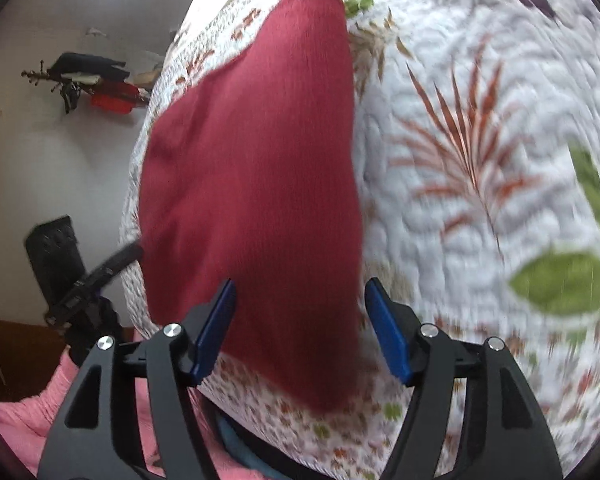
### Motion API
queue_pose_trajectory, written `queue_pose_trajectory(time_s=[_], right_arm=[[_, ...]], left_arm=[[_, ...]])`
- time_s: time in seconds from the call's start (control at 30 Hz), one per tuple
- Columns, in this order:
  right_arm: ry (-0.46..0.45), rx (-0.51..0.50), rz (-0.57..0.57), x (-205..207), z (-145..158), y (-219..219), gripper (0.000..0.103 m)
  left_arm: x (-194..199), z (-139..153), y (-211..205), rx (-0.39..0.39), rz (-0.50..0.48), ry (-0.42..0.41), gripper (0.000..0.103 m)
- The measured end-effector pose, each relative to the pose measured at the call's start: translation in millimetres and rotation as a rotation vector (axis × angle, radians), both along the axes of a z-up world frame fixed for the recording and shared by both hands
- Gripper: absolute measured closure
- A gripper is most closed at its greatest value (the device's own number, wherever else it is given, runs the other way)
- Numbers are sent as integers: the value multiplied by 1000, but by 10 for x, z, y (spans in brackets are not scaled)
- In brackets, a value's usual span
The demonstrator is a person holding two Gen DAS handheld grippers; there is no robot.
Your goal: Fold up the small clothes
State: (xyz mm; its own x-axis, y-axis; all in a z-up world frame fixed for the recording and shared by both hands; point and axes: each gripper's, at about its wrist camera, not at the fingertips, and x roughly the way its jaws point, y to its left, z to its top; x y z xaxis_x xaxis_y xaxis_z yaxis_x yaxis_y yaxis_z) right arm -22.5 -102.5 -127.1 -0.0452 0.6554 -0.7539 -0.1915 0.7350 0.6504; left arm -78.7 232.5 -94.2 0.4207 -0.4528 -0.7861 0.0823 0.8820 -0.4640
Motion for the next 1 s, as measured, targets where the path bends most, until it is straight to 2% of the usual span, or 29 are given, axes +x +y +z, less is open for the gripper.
queue_pose_trajectory(time_s=[0.1, 0.17, 0.23, 0.33, 0.37, 0.47, 0.57, 0.73, 1.0], right_arm=[[16, -9, 7, -126, -87, 5, 39], [39, 1, -1, -176, -155, 26, 53], [48, 11, -13, -216, -176, 18, 60], [32, 31, -19, -250, -74, -10, 78], [24, 48, -18, -271, -37, -56, 81], [-6, 61, -16, -327, 69, -97, 84], [4, 41, -26, -339, 17, -70, 84], [35, 33, -51, -387, -197, -176, 83], [30, 18, -78, -418, -274, -194, 80]], left_arm=[[-130, 10, -30, -13, 7, 6, 43], [-180, -17, -92, -4, -3, 13, 43], [-180, -49, -160, 16, -8, 24, 43], [-180, -70, -191, 38, -6, 39, 45], [-171, -80, -196, 52, -4, 42, 45], [-171, -167, -208, 88, -7, 76, 51], [-195, -317, -198, 117, -9, 105, 51], [-261, -487, -159, 104, 5, 131, 51], [-293, -550, -122, 82, 19, 133, 50]])
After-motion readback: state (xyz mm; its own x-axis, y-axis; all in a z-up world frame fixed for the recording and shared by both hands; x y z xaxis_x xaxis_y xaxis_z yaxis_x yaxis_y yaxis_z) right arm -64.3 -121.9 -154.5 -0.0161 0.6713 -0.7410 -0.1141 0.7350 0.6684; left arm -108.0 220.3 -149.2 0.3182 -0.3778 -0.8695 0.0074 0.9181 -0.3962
